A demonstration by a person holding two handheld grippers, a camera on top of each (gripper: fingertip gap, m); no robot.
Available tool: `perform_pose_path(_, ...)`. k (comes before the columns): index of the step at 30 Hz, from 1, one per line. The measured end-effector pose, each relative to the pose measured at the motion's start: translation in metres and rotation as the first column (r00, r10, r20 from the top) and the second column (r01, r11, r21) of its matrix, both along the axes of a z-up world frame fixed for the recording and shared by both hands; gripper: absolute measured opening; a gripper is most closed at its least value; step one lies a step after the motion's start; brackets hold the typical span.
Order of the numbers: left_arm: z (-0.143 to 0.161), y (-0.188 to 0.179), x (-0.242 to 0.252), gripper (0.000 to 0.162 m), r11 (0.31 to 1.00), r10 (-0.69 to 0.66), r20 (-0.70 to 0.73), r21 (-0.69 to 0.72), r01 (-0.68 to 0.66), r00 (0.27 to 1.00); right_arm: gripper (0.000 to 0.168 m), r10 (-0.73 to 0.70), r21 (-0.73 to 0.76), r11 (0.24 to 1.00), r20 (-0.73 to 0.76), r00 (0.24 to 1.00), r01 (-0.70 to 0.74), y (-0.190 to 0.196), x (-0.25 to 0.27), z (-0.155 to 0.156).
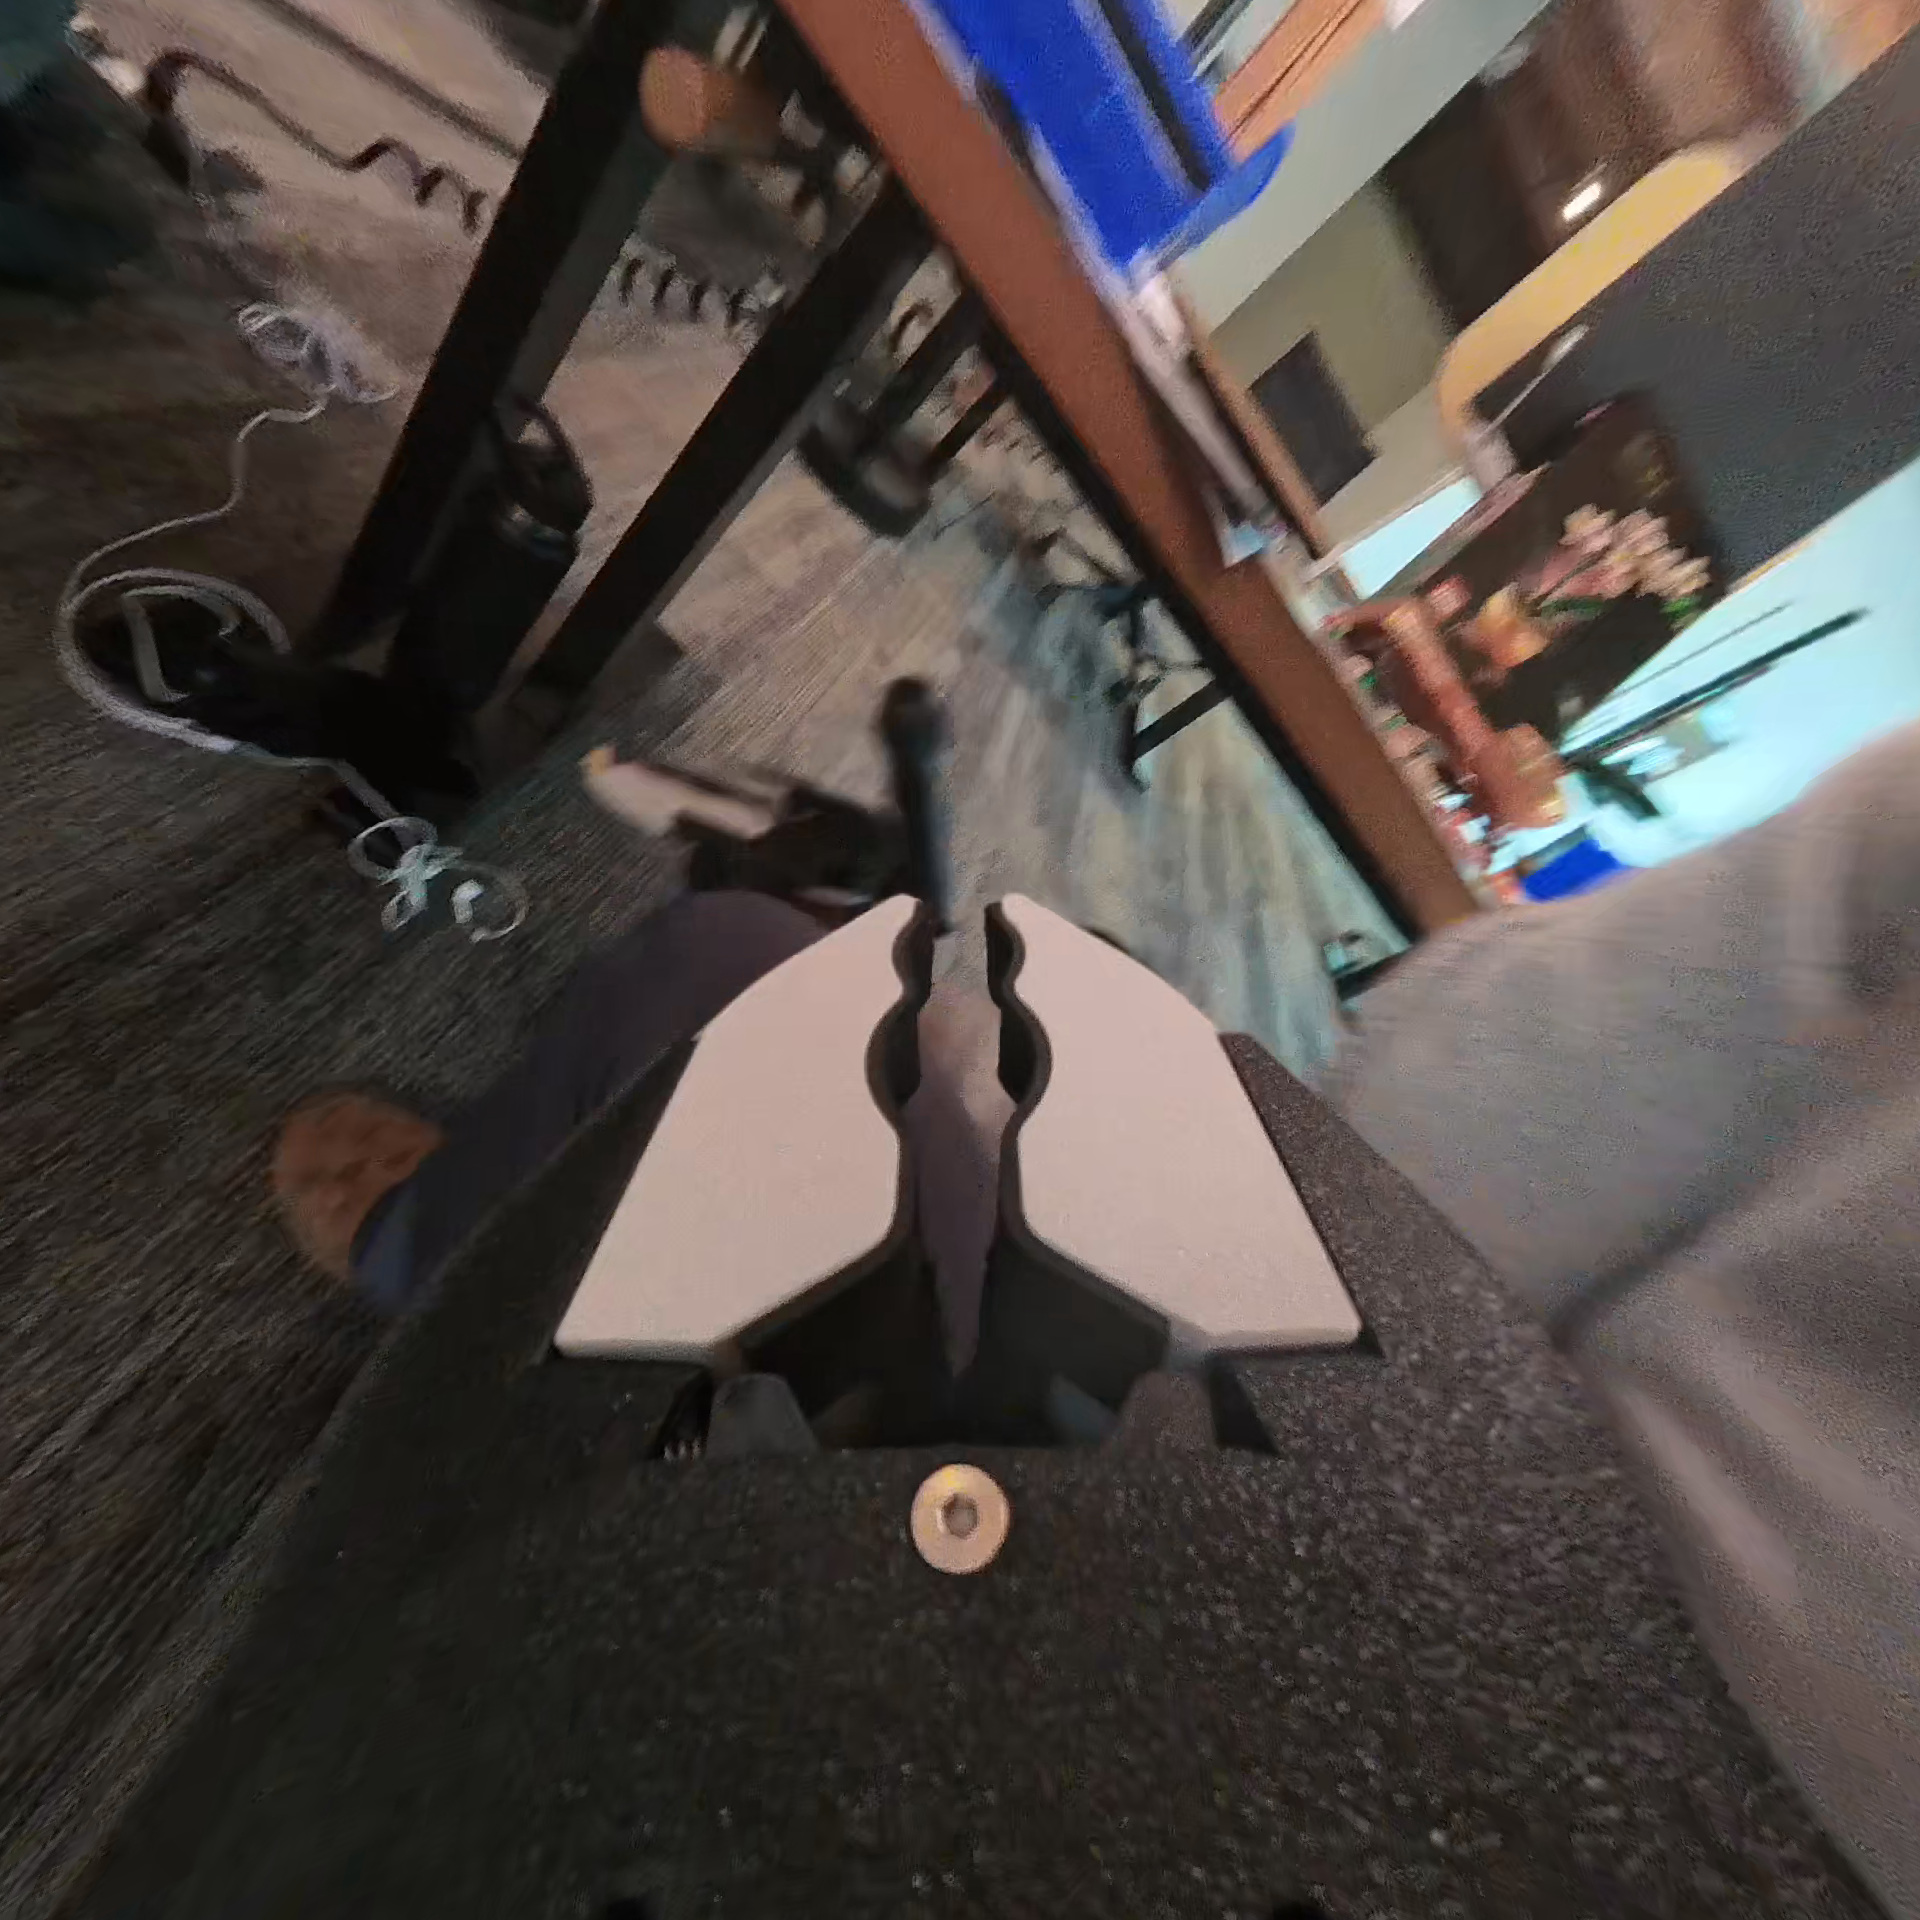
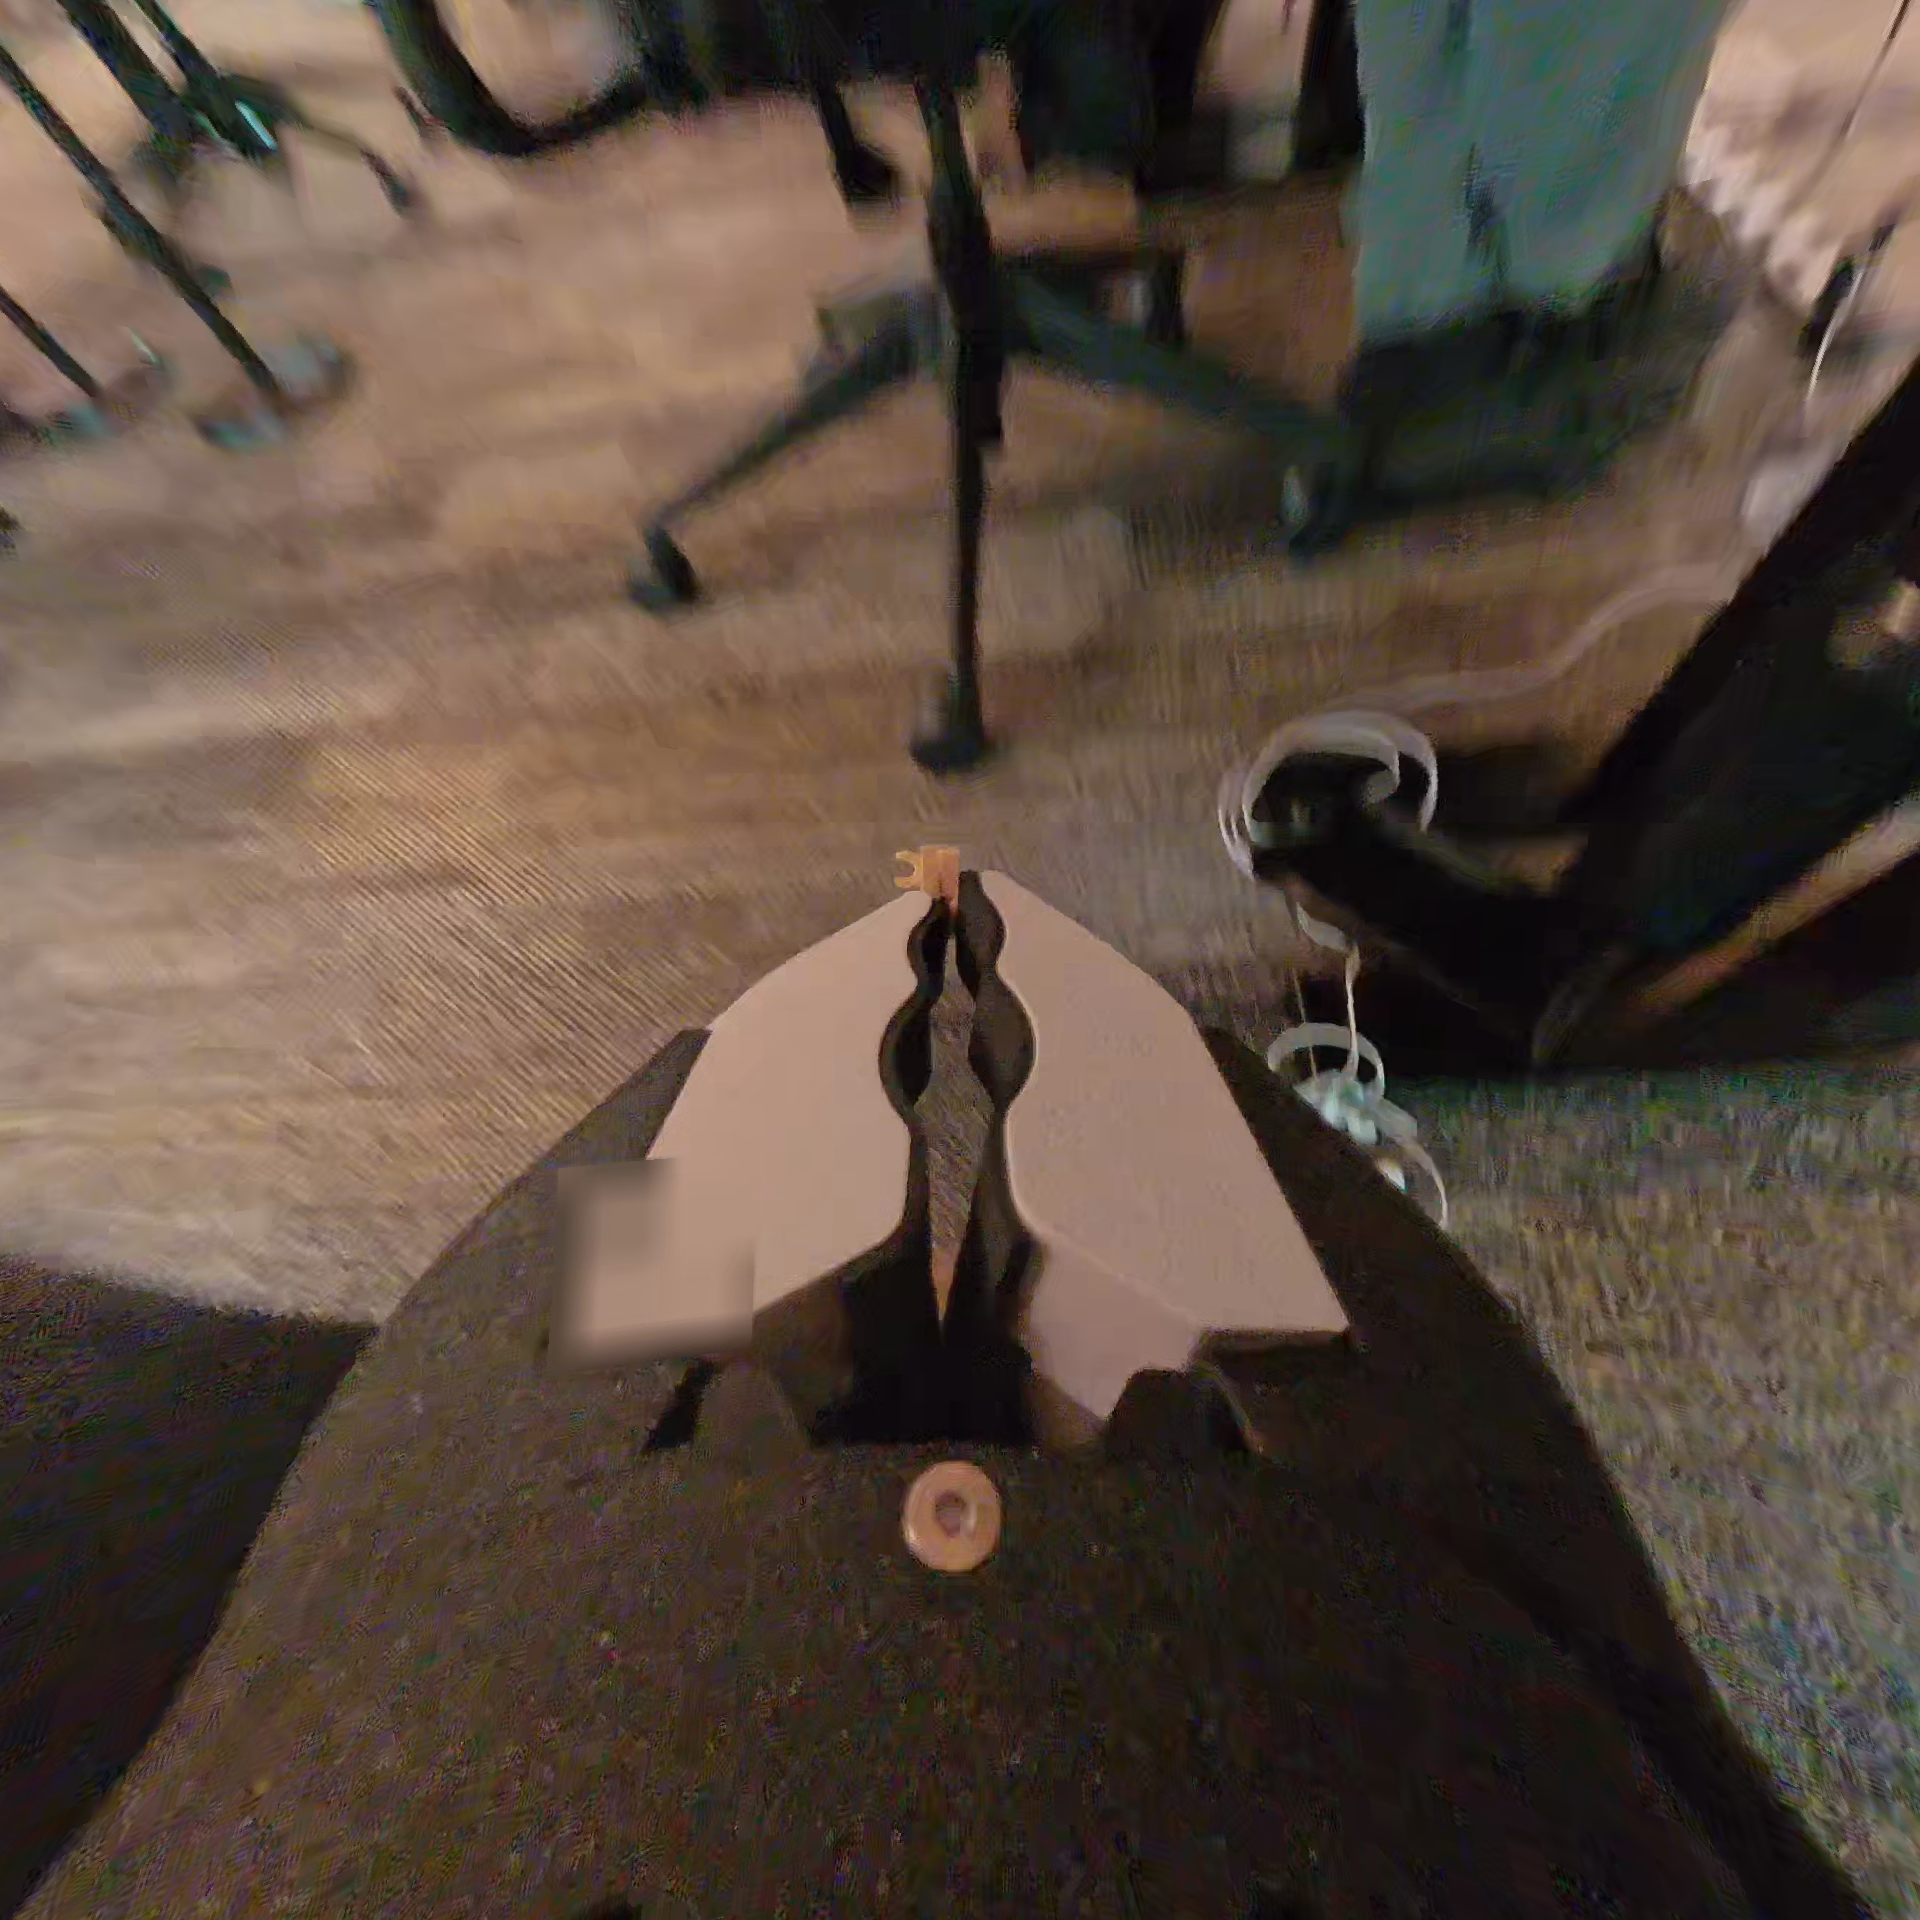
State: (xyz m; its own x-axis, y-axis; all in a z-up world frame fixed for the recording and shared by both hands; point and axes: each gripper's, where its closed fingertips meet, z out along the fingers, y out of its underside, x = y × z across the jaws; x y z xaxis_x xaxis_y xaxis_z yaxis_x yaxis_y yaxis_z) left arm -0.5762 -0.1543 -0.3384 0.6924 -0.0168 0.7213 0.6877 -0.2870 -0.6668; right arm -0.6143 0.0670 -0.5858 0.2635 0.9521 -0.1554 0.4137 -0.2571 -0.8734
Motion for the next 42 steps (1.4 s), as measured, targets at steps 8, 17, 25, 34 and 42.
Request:
perform_pose_path(8, 0.072, 0.018, 0.061, 0.038, 0.986, -0.068, -0.364, 0.119, 0.119, 0.929, 0.002, 0.217, 0.471, 0.880, -0.302, 0.928, -0.053, -0.143, 0.093, 0.306)
perform_pose_path(17, 0.150, 0.025, 0.241, 0.037, 0.754, -0.335, -0.590, 0.300, 0.584, 0.735, 0.002, 0.007, 0.654, 0.709, -0.380, 0.925, 0.264, -0.178, 0.294, 0.423)
perform_pose_path(25, 0.155, 0.083, 0.359, 0.034, 0.532, -0.496, -0.633, 0.320, 0.784, 0.595, 0.002, -0.217, 0.727, 0.617, -0.211, 0.953, 0.302, -0.118, 0.426, 0.409)
perform_pose_path(34, 0.162, 0.200, 0.426, 0.033, 0.302, -0.852, -0.347, 0.284, 0.910, 0.391, 0.002, -0.383, 0.632, 0.639, -0.233, 0.894, 0.438, -0.018, 0.471, 0.401)
perform_pose_path(42, 0.235, 0.187, 0.416, 0.032, 0.231, -0.782, -0.430, 0.472, 0.851, 0.451, 0.002, -0.435, 0.766, 0.461, -0.245, 0.867, 0.448, -0.025, 0.473, 0.469)
